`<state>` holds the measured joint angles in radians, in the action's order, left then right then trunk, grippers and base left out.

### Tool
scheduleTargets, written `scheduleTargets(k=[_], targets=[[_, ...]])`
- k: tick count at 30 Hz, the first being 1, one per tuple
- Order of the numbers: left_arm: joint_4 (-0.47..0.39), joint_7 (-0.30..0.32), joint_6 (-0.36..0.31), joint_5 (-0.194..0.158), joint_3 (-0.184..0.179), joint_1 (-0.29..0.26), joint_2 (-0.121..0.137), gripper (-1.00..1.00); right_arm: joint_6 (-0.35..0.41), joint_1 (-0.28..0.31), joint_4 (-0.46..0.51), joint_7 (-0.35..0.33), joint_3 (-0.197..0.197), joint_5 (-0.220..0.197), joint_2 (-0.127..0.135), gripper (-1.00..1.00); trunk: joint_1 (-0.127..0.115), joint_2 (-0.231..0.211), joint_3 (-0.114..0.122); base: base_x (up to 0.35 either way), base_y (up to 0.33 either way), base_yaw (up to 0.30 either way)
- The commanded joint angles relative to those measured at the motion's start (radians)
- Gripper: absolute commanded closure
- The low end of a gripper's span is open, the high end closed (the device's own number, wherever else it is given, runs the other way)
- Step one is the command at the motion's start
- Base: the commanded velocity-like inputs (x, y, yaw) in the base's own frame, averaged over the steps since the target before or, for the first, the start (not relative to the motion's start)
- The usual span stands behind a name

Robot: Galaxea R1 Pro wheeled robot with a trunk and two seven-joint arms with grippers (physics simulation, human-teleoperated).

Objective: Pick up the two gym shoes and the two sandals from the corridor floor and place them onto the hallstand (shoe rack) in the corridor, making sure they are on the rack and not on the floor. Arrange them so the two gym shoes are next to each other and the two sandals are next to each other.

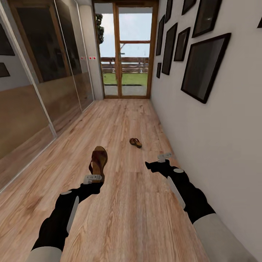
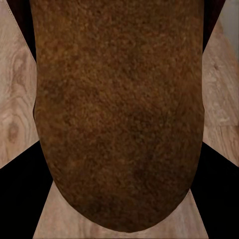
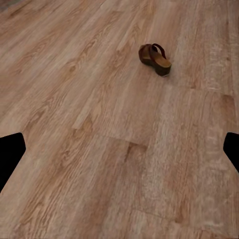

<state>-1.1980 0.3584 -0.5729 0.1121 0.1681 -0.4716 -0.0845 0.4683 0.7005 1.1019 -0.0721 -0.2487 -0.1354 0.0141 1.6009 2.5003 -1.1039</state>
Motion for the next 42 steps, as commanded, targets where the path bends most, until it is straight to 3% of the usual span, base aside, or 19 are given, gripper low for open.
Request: scheduleTargets(k=[1, 42], targets=[[-0.002, 0.010, -0.004, 0.009, 0.004, 0.000, -0.001, 1.00, 0.003, 0.001, 0.001, 0.001, -0.002, -0.011, 0.000, -1.00, 0.000, 0.000, -0.001, 0.348, -0.094, 0.000], [-0.002, 0.010, -0.004, 0.009, 0.004, 0.000, -0.001, 1.00, 0.000, 0.001, 0.003, 0.004, -0.005, -0.006, -0.001, -1.00, 0.000, 0.000, -0.001, 0.347, -0.013, 0.000]])
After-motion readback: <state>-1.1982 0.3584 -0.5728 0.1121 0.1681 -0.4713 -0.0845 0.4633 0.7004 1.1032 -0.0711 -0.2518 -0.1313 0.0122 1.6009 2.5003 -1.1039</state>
